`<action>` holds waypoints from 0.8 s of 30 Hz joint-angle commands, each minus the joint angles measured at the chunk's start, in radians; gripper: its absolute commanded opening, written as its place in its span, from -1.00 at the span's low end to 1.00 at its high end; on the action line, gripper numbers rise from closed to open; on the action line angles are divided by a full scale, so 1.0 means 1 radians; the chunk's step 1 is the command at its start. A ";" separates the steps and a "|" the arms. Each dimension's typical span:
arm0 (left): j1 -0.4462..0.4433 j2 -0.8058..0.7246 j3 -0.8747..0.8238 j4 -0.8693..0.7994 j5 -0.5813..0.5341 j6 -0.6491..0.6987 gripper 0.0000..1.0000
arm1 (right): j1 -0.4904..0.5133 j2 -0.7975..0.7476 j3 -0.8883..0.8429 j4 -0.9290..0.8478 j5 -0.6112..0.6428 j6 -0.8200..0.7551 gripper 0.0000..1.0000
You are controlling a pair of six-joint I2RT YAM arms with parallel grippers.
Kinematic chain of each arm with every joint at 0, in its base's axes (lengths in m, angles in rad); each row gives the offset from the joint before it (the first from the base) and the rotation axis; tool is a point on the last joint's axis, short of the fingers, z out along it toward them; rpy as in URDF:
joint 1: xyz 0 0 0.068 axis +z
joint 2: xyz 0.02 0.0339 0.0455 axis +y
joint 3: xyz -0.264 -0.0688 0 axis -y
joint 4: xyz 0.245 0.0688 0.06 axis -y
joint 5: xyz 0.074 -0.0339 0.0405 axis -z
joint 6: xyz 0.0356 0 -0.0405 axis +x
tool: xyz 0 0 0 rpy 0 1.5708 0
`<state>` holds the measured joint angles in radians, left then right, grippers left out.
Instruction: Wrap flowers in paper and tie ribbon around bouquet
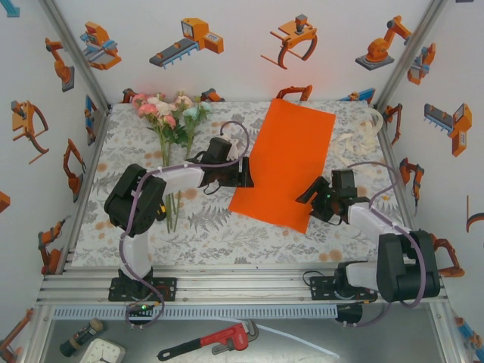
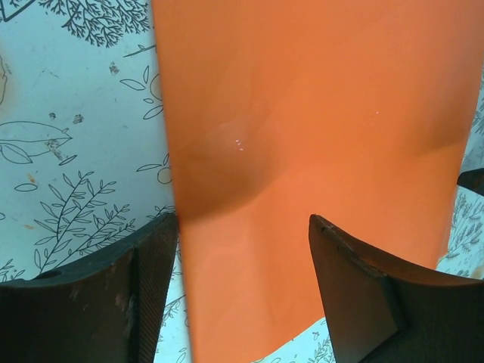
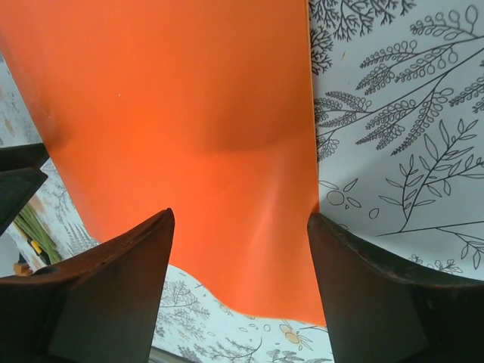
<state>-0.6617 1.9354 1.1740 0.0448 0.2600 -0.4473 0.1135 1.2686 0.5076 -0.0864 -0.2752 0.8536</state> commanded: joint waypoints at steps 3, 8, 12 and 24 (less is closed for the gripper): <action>-0.011 0.057 0.000 -0.067 0.006 0.002 0.31 | 0.007 -0.017 -0.013 0.077 -0.038 0.073 0.22; -0.012 0.051 -0.001 -0.071 -0.001 0.004 0.32 | 0.008 -0.020 -0.013 0.069 -0.009 0.060 0.05; -0.013 -0.001 -0.019 -0.090 -0.051 0.067 0.37 | 0.008 -0.046 0.037 -0.045 0.046 -0.016 0.32; -0.178 -0.314 -0.077 -0.410 -0.152 1.151 0.77 | 0.007 -0.143 0.136 -0.180 0.046 -0.131 0.49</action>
<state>-0.7788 1.6222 1.1213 -0.1780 0.1001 0.2935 0.1150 1.1385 0.6437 -0.2401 -0.2096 0.7353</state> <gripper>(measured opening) 0.873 0.741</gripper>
